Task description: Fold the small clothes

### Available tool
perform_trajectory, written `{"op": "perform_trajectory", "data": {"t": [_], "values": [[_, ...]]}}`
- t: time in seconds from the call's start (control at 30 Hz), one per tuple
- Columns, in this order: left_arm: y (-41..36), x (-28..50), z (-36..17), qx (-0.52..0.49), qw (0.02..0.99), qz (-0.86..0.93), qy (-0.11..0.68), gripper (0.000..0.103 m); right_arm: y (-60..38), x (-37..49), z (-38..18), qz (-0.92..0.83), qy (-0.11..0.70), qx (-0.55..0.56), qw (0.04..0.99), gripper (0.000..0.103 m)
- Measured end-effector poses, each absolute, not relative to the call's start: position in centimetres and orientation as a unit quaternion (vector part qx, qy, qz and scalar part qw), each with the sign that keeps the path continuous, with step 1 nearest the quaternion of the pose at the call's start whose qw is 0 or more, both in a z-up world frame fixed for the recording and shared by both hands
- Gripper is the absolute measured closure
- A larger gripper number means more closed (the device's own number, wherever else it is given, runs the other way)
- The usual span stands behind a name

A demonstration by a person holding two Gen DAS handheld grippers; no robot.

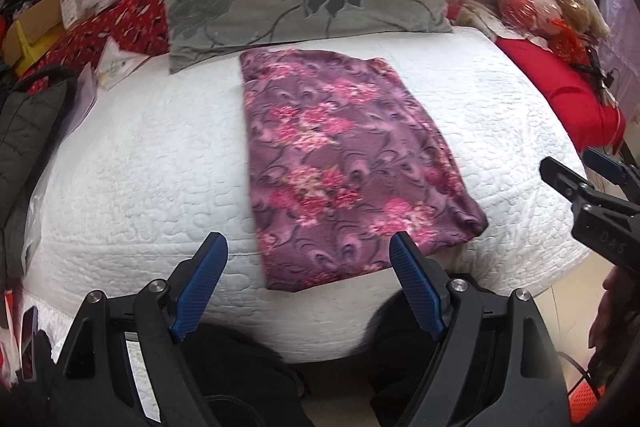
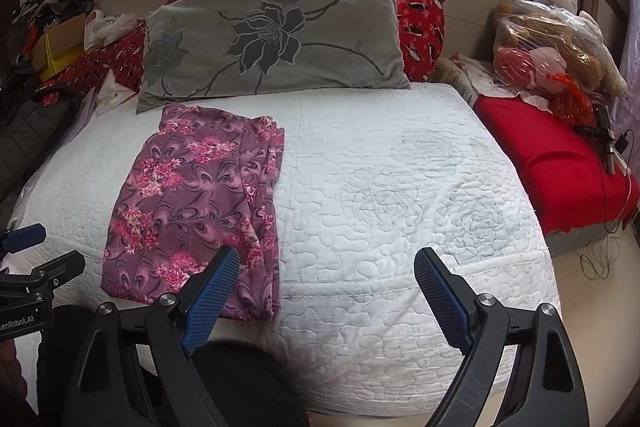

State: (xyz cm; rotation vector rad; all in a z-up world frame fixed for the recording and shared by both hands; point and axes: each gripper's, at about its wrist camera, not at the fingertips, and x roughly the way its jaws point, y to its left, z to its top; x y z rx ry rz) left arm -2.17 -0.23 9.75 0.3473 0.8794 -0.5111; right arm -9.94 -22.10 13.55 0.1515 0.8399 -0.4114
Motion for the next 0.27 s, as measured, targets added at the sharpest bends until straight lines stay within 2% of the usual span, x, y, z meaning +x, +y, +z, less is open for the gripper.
{"op": "perform_trajectory", "data": {"t": [0.27], "values": [[-1.26, -2.58, 9.31, 0.177, 0.852, -0.246, 0.426, 0.019, -23.02, -10.52, 13.39, -0.205, 0.407, 0.085, 0.886, 0.013]]}}
